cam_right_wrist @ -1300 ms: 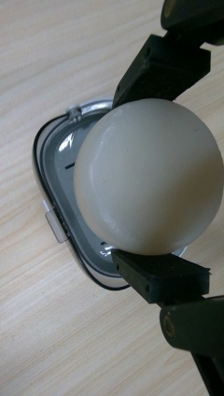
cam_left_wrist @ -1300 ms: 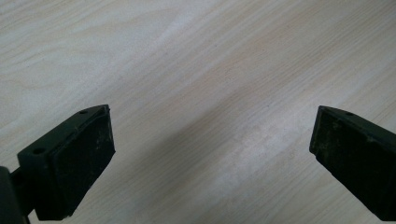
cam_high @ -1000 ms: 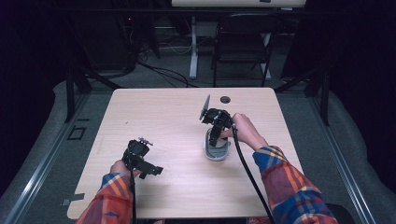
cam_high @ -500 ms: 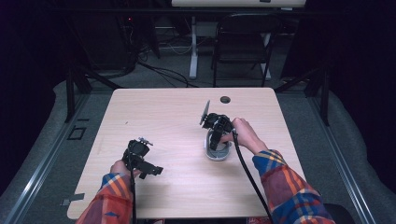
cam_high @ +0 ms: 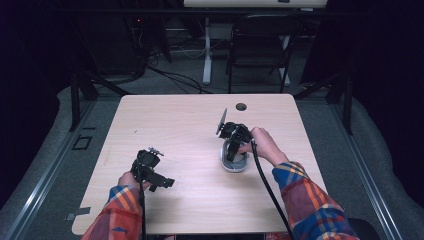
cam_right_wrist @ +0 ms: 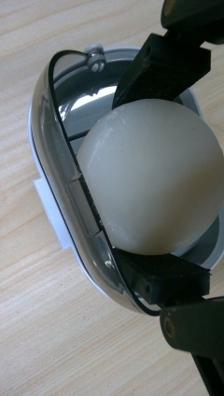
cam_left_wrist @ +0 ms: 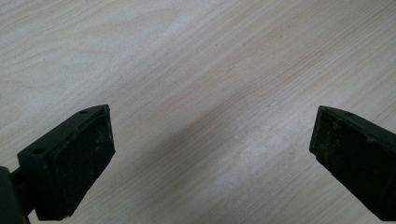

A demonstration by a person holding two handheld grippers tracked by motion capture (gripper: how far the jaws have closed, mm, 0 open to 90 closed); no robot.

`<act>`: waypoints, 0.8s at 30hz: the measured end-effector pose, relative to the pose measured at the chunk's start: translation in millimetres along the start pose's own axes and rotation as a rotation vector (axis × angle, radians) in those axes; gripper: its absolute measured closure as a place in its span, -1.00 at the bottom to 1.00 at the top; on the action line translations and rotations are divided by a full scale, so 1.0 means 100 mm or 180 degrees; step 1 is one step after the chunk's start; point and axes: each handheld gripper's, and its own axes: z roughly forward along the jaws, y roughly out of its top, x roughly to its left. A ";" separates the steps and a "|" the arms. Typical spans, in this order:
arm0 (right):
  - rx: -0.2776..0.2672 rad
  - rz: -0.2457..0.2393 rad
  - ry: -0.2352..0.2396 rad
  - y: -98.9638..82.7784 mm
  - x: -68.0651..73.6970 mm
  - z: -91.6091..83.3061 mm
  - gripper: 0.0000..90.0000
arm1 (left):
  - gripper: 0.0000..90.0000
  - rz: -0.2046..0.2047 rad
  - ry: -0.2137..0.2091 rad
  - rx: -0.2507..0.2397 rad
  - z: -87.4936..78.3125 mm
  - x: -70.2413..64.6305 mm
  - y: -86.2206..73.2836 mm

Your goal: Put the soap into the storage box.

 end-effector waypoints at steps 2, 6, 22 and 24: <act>0.0006 -0.0004 0.0005 -0.02 -0.01 -0.01 -0.47 | -1.00 0.0002 0.0001 0.0001 0.00 0.00 0.00; -0.0037 0.0021 0.0019 -0.04 -0.03 -0.03 -0.50 | -1.00 0.0000 0.0002 0.0000 0.00 0.00 0.00; -0.0097 0.0033 -0.0022 -0.12 -0.03 -0.15 -0.60 | -1.00 -0.0002 -0.0004 0.0005 0.00 0.00 0.00; -0.0124 0.0052 -0.0035 -0.14 -0.03 -0.17 -0.61 | -1.00 -0.0002 -0.0001 0.0003 0.00 0.00 0.00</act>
